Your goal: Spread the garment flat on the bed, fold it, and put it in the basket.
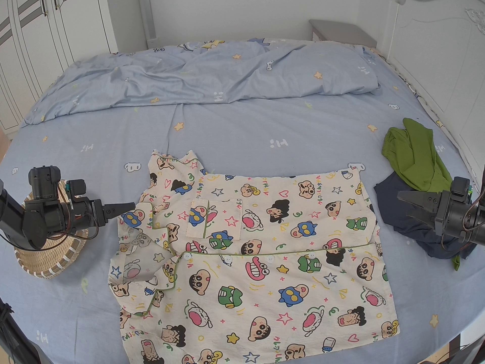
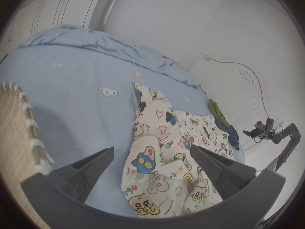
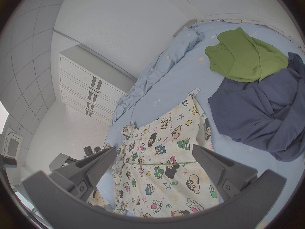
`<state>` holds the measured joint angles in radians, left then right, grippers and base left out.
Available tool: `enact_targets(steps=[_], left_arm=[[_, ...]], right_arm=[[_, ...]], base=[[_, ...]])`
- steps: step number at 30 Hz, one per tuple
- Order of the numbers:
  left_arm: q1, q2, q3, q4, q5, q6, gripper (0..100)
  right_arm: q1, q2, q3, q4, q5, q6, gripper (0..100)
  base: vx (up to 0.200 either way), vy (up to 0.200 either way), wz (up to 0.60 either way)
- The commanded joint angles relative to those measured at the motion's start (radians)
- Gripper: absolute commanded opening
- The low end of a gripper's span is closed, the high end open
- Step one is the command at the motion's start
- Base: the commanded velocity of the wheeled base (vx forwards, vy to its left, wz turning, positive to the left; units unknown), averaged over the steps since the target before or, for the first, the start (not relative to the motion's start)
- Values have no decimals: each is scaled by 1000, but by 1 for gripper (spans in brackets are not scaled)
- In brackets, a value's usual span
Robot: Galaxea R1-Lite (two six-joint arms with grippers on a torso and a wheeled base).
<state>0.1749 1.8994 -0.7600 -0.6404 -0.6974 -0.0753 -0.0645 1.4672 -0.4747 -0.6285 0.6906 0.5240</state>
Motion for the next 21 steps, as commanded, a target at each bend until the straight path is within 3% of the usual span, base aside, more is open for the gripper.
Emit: enact_targets(steps=[1,6,7,9,16,21], left_arm=[[-3,-164,24,5,36,-26,100],[-23,-253,47,10,38,-95,100],[-63,-358,105,10,38,-207,100],[-87,-411,168,1,38,-258,100],[-107,-479,332,-1,118,-313,100],[-107,-519,433,-1,121,-324,100]], right_arm=[[2,-4,48,10,0,-42,100],[11,-34,97,16,-6,-44,100],[41,-104,183,16,-14,-44,100],[46,-148,242,16,-14,-44,100],[63,-222,375,15,-10,-42,100],[61,-223,419,10,-10,-42,100]], base=[[0,0,0],[0,0,0],[0,0,0],[0,0,0],[0,0,0],[0,0,0]])
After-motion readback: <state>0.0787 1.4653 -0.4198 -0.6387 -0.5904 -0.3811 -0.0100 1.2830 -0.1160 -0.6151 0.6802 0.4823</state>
